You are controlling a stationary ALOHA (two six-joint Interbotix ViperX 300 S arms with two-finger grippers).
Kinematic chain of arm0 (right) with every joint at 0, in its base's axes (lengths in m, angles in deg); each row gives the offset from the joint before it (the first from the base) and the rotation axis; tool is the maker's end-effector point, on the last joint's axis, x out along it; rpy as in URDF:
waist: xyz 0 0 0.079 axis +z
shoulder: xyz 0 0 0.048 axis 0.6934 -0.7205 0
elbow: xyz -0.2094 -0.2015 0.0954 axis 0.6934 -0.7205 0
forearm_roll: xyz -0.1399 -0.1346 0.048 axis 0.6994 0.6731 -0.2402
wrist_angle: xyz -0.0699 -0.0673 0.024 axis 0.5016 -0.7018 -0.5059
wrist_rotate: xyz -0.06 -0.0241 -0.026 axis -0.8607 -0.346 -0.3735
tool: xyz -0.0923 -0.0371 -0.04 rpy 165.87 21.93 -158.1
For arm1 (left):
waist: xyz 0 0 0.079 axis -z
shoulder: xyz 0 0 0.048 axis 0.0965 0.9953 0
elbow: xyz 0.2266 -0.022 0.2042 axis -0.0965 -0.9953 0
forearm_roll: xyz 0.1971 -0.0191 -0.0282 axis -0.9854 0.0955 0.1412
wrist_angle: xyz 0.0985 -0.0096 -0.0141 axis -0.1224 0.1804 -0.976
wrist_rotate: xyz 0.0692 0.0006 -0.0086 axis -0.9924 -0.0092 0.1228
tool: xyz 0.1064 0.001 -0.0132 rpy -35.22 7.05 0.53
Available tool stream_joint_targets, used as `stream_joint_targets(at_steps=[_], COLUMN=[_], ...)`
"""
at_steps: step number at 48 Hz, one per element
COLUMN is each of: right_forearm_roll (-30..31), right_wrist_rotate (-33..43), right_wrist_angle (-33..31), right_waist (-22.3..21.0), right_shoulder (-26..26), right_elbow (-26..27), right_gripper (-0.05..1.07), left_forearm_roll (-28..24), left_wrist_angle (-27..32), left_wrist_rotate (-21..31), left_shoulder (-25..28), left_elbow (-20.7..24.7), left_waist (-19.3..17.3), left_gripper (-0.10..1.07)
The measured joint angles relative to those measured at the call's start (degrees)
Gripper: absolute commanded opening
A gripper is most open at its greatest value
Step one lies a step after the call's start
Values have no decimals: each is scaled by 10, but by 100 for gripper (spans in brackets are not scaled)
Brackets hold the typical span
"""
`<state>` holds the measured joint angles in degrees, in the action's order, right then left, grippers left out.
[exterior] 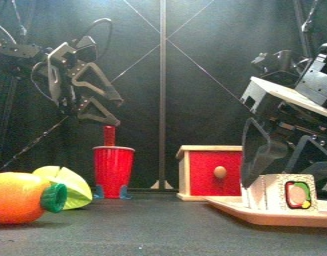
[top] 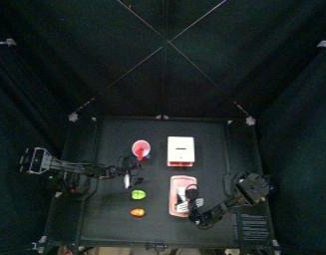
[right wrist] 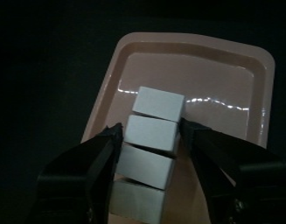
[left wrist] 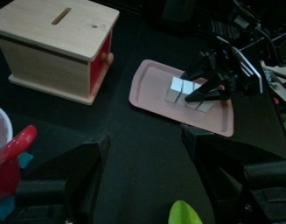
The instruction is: Grab sushi roll
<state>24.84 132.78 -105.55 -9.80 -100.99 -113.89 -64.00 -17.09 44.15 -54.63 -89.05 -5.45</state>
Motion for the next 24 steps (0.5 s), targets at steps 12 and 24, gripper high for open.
stream_joint_targets(at_steps=[12,24], right_forearm_roll=[-2,-3], right_wrist_rotate=[0,0], right_wrist_angle=[8,9], right_waist=[-1,-3], right_shoulder=[-3,-3], right_elbow=[-3,-4], right_gripper=[87,83], left_forearm_roll=[0,0], left_wrist_angle=[0,-1], left_wrist_rotate=[0,0], left_shoulder=[0,0], left_elbow=[-2,-1], left_waist=[1,1], left_gripper=[97,97])
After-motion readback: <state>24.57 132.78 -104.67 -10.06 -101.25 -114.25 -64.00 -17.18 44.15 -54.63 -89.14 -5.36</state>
